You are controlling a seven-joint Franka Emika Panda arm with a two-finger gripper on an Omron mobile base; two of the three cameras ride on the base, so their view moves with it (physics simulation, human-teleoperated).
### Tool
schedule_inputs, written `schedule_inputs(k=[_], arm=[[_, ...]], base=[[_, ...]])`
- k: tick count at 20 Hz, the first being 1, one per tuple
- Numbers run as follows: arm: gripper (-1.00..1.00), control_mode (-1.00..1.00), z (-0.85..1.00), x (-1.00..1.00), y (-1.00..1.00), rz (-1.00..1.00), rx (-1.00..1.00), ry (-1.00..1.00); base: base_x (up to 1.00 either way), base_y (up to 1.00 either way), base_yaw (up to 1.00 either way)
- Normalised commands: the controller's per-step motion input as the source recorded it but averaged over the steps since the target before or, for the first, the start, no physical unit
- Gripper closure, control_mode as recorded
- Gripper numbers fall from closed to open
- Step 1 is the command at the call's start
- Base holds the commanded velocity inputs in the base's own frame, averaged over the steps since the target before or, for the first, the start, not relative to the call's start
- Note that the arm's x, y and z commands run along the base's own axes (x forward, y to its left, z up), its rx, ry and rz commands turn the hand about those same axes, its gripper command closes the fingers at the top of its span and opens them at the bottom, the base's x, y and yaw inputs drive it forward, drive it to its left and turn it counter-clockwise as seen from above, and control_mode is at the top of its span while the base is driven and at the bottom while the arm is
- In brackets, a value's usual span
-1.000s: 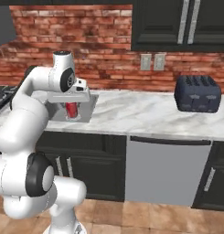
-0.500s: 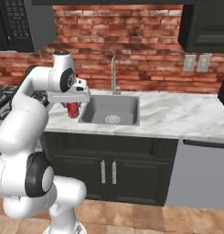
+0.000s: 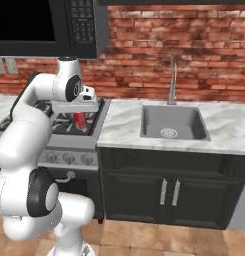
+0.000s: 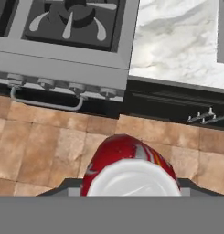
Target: Four empty soda cans are scattered around the kitchen. Gather all the cans and cluster them next to the stove for recycling.
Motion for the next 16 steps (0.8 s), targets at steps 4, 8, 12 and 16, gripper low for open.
schedule_inputs(k=[4, 8, 12, 16], arm=[[1.00, 1.00, 0.00, 0.00, 0.00, 0.00, 0.00, 0.00], [1.00, 1.00, 0.00, 0.00, 0.00, 0.00, 0.00, 0.00], [1.00, 1.00, 0.00, 0.00, 0.00, 0.00, 0.00, 0.00], [1.00, 1.00, 0.00, 0.00, 0.00, 0.00, 0.00, 0.00]], base=[[0.09, 1.00, 0.00], [0.23, 1.00, 0.00], [0.58, 1.00, 0.04], [0.76, 1.00, 0.04]])
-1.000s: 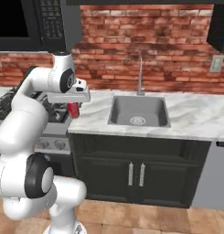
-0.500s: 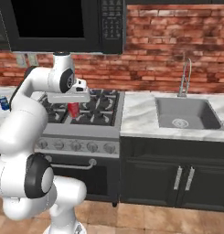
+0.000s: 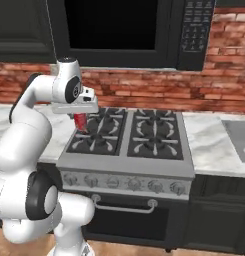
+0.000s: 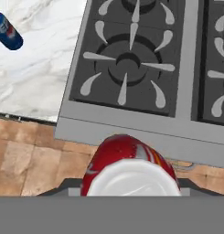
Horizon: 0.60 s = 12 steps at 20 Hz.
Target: Four empty soda cans are scattered around the kitchen. Gather all the cans and cluster them next to the stove for recycling.
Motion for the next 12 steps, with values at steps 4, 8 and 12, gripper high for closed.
schedule_inputs(k=[4, 8, 12], arm=[[1.00, 1.00, 0.00, 0.00, 0.00, 0.00, 0.00, 0.00], [1.00, 1.00, 0.00, 0.00, 0.00, 0.00, 0.00, 0.00], [1.00, 1.00, 0.00, 0.00, 0.00, 0.00, 0.00, 0.00]], base=[[0.83, 0.96, 0.03], [0.42, 0.32, 0.00], [0.35, 0.02, 0.10]])
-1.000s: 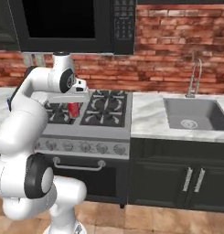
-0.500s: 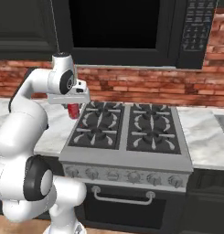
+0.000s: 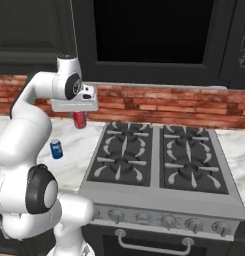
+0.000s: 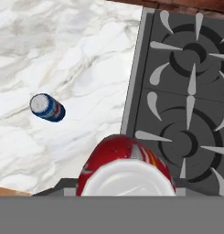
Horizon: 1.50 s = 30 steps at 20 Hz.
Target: Four empty soda cans are scattered around the kitchen. Gather all the cans and cluster them next to the stove for recycling.
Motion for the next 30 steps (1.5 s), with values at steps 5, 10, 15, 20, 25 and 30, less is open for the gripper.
schedule_inputs(k=[5, 10, 15, 20, 25, 30], arm=[[1.00, 1.00, 0.00, 0.00, 0.00, 0.00, 0.00, 0.00], [1.00, 1.00, 0.00, 0.00, 0.00, 0.00, 0.00, 0.00], [1.00, 1.00, 0.00, 0.00, 0.00, 0.00, 0.00, 0.00], [1.00, 1.00, 0.00, 0.00, 0.00, 0.00, 0.00, 0.00], [1.00, 1.00, 0.00, 0.00, 0.00, 0.00, 0.00, 0.00], [1.00, -1.00, -0.28, 0.00, 0.00, 0.00, 0.00, 0.00]], base=[[0.46, 0.08, 0.20], [0.07, 0.04, 0.03], [0.00, 0.00, 0.00], [0.00, 0.00, 0.00], [0.00, 0.00, 0.00], [0.00, 0.00, 0.00]])
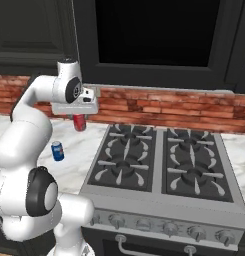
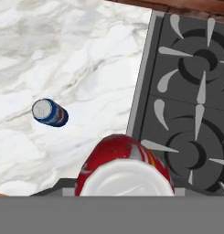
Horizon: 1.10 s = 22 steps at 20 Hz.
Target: Four empty soda cans are scattered around the kitchen. Gather all the cans and cluster them next to the stove for recycling.
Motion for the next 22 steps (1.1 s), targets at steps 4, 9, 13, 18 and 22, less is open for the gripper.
schedule_inputs(k=[4, 9, 13, 18, 22], arm=[[1.00, -1.00, -1.00, 0.14, 0.11, 0.00, 0.00, 0.00], [1.00, -1.00, -0.75, 0.64, 0.34, 0.00, -0.01, 0.00], [1.00, -1.00, -0.51, 0.69, 0.30, 0.00, 0.00, 0.00], [1.00, -1.00, -0.33, 0.52, 0.10, 0.00, 0.00, 0.00], [1.00, -1.00, -0.18, 0.54, 0.00, 0.00, 0.00, 0.00]], base=[[0.00, 0.00, 0.00], [0.00, 0.00, 0.00], [0.00, 0.00, 0.00], [0.00, 0.00, 0.00], [0.00, 0.00, 0.00]])
